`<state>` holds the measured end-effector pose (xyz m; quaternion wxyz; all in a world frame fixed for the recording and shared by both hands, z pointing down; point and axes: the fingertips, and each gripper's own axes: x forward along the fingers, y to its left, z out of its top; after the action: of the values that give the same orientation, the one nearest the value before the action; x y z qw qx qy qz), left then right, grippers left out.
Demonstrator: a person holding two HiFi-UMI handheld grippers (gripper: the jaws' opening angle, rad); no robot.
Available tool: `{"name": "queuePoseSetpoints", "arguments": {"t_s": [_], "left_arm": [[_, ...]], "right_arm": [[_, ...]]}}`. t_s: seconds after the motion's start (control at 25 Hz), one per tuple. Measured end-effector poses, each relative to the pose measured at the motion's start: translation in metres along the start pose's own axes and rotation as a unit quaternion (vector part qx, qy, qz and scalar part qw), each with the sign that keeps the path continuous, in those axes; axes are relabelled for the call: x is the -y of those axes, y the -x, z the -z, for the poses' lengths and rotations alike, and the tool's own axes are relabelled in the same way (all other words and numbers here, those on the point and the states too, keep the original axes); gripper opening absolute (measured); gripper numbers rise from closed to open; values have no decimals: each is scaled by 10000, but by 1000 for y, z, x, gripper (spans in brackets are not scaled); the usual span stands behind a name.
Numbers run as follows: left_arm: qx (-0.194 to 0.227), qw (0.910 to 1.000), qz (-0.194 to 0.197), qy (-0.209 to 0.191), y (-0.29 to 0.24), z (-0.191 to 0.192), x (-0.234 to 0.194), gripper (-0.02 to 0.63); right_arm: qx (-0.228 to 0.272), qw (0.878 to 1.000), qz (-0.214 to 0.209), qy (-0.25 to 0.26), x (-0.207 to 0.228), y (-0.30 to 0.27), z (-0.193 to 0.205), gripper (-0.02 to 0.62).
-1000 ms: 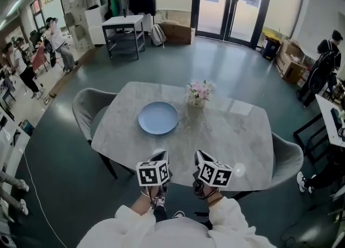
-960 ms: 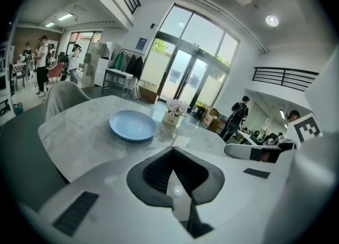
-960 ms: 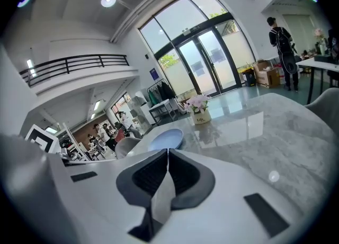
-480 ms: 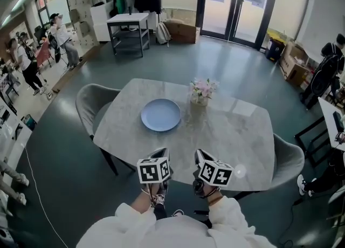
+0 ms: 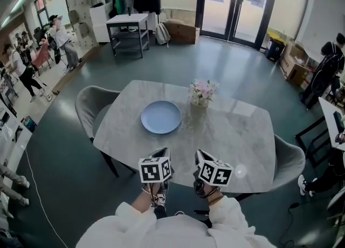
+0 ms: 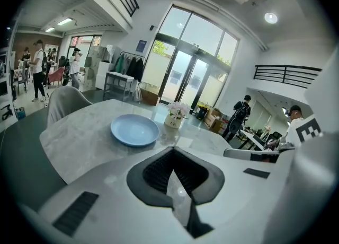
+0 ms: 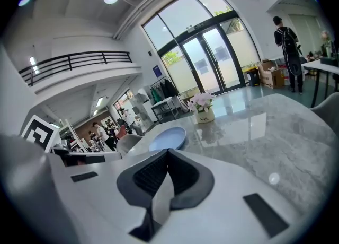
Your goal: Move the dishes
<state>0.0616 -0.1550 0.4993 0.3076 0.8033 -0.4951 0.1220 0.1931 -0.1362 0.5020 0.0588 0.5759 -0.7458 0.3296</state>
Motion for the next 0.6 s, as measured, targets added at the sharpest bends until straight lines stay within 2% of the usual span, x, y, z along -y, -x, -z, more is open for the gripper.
{"name": "queuePoseSetpoints", "arguments": {"t_s": [0.6], "left_arm": [[25,9998,-157,-78,-2,-11,-13,8]], "right_arm": [[24,10000,-58,29,-2,-15,-10,57]]}}
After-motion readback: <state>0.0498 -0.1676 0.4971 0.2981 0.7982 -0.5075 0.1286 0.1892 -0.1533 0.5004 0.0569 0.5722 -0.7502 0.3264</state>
